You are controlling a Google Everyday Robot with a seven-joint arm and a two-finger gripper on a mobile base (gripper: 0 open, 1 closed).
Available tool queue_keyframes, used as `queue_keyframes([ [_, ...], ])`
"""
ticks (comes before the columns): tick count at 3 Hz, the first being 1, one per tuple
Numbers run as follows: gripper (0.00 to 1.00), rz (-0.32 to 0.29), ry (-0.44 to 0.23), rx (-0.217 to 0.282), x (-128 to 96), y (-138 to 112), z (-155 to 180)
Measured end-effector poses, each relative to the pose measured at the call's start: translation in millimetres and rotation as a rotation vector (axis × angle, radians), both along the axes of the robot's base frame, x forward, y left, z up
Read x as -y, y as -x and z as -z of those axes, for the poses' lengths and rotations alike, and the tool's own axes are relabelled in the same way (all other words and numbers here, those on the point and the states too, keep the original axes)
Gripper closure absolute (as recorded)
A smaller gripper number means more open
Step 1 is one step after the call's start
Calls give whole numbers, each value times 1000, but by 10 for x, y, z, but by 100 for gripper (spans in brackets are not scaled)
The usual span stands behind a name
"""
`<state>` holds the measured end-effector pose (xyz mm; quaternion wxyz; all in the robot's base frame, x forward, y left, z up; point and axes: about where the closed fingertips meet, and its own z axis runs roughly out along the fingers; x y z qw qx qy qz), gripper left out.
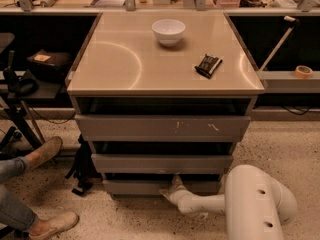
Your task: Open bottom drawer
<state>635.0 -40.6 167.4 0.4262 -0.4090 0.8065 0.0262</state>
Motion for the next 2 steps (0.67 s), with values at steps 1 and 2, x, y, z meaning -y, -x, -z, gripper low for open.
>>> queue_keyframes([
  [1, 65, 0, 0, 0, 0, 0, 0],
  [2, 88, 0, 0, 0, 0, 0, -1],
])
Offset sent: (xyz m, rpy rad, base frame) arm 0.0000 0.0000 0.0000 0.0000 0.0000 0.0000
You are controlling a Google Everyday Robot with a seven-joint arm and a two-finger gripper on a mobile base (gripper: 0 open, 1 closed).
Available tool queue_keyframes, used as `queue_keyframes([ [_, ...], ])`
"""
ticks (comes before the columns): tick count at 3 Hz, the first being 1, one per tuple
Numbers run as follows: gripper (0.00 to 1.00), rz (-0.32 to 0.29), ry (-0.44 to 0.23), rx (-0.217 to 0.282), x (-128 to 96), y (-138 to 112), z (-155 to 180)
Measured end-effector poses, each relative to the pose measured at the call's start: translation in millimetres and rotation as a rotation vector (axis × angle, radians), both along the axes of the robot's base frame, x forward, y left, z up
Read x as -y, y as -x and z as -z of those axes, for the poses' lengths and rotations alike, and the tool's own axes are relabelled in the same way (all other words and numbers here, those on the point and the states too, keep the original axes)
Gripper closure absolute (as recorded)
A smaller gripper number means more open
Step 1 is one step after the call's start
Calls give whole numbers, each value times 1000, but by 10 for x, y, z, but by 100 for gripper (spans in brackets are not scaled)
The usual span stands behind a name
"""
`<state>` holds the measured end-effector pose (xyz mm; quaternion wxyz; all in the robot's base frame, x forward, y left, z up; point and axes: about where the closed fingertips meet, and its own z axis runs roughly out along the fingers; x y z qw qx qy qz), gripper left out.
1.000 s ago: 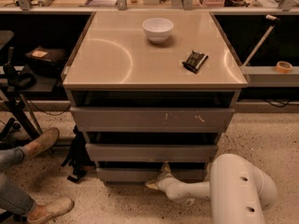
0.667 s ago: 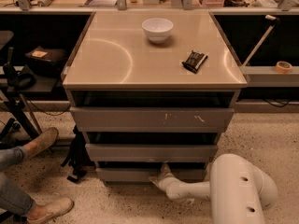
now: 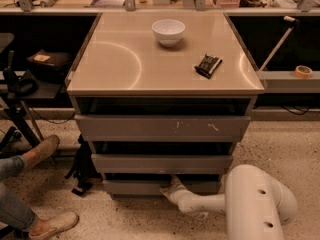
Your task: Open bottom drawer
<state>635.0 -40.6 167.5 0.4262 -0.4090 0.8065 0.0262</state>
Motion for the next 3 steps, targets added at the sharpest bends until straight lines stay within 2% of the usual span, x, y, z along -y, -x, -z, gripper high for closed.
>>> queue_keyframes([
  [1, 100, 0, 0, 0, 9, -7, -65],
  [2, 100, 19, 29, 13, 21, 239, -154],
  [3, 100, 19, 30, 14, 22, 239, -203],
])
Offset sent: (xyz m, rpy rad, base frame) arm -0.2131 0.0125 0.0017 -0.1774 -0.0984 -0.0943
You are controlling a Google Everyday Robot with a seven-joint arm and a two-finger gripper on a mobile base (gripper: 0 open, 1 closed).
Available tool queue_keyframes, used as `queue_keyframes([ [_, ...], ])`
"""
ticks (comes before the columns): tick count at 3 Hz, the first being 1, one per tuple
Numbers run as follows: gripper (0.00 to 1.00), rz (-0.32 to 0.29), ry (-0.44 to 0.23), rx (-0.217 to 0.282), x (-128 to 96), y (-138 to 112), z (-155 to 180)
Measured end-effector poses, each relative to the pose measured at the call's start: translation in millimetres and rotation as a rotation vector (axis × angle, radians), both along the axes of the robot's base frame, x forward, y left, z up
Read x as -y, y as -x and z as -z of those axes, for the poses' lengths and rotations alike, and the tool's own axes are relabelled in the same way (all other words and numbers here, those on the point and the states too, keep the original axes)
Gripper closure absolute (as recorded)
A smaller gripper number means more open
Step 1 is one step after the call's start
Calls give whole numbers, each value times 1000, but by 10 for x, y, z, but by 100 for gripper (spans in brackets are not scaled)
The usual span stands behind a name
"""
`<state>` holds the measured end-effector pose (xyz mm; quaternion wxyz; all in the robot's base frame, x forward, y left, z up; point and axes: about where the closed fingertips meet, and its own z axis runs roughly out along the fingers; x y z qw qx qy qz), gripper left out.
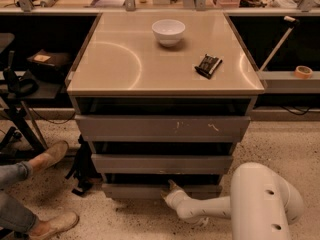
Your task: Open bottom drawer
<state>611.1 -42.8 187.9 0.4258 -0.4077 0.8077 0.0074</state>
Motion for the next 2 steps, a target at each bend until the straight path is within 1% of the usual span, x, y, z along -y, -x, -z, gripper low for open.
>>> queue_keyframes([
  [1, 100, 16, 30, -2, -44, 220, 32],
  [2, 100, 16, 32, -3, -56, 232, -5],
])
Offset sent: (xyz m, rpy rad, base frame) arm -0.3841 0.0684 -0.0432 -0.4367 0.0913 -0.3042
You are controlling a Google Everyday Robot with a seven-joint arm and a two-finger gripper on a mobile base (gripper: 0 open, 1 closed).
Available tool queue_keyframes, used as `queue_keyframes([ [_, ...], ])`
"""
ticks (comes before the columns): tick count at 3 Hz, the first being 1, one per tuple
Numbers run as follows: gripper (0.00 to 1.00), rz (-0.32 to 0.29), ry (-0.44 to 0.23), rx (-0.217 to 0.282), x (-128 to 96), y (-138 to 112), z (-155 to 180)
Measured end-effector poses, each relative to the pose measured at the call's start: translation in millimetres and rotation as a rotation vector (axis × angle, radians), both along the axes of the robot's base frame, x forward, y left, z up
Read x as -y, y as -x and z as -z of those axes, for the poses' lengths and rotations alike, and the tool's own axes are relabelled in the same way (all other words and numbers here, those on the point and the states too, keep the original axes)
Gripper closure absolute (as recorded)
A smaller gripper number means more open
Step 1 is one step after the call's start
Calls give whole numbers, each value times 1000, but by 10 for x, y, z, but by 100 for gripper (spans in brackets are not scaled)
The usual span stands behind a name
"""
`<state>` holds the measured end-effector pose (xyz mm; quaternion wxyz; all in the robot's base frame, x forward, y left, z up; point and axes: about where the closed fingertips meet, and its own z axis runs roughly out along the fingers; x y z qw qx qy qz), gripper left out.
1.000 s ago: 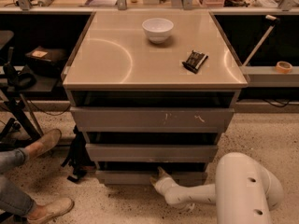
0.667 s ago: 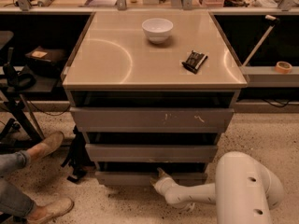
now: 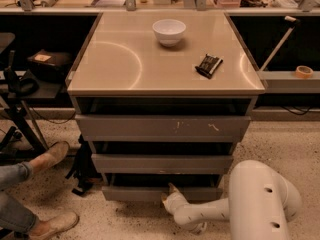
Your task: Open bottom drawer
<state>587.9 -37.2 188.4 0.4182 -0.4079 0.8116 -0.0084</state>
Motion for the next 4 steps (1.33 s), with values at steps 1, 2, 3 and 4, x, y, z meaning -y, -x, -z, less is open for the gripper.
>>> queue_keyframes([
  [1, 100, -8, -8, -21, -174, 140, 52],
  [2, 100, -8, -8, -21, -174, 140, 20],
  [3, 100, -5, -6, -25, -169, 203, 26],
  [4, 100, -5, -6, -25, -167, 206, -5],
])
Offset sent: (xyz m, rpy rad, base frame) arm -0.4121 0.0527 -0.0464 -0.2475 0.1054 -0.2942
